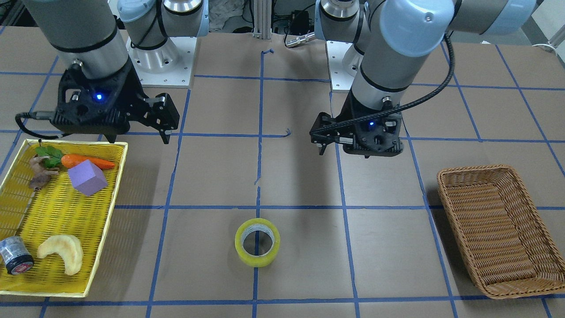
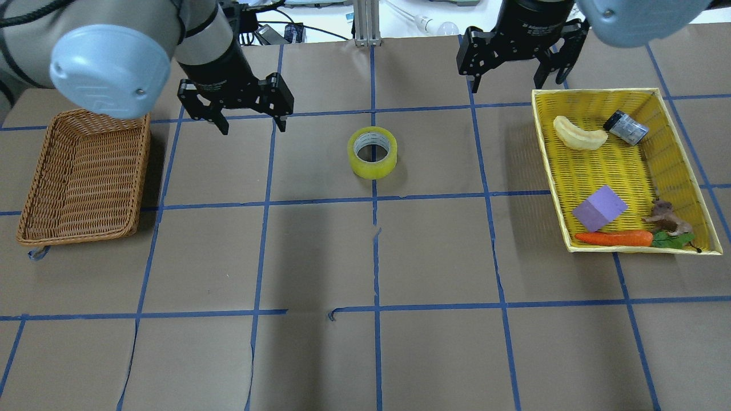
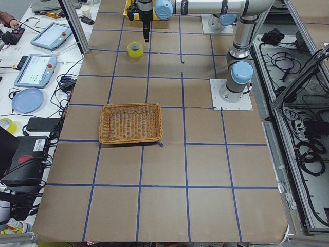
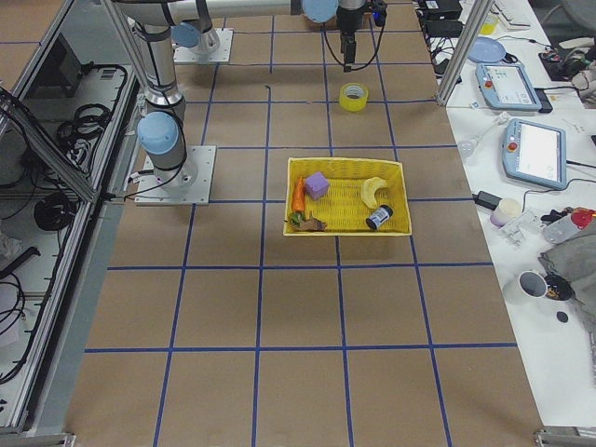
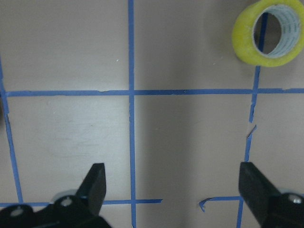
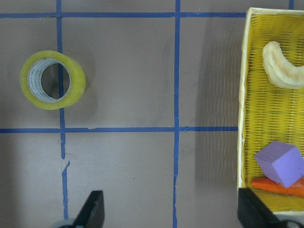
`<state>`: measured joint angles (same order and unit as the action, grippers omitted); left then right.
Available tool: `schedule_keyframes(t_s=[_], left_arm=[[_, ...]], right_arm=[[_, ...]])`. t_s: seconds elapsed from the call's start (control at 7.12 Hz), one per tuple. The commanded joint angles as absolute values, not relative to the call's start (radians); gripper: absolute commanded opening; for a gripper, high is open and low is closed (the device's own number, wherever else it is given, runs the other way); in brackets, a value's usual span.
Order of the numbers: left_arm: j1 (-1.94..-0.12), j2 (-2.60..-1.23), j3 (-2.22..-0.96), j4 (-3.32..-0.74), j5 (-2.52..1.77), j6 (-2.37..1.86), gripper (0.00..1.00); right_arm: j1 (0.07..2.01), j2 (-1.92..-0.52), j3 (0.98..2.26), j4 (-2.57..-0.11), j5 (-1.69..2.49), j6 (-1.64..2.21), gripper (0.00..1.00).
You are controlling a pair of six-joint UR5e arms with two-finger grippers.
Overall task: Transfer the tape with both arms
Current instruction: 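Raise the right gripper toward the yellow basket while the left reaches for the tape, then lower the left gripper onto the tape roll and close on it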
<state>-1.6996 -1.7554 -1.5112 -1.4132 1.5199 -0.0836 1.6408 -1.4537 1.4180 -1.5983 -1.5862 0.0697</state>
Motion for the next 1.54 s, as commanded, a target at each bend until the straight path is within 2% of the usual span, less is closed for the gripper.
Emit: schedule_keyframes(t_s=[0.0,0.14,0.84,1.4], left_arm=[[-1.769,-1.874,-1.511,-1.213,1.445,-0.1,1.0],[-1.778,-1.931,-1.511,-1.16,1.447,-0.101,1.0],[-1.778,-2.158,-1.454,-1.01,1.447,-0.107,1.0],[-1.786,-2.255,-1.46,-0.893,1.394,-0.141,1.0]], right_arm=[[1.634,-1.551,1.572,-1.706,-1.589,0.072,0.97],[1.64,-1.566,1.584,-1.721,-1.583,0.075,1.0],[1.637,-1.565,1.578,-1.723,-1.577,0.121,1.0],[1.638,-1.565,1.58,-1.723,-1.566,0.121,1.0]])
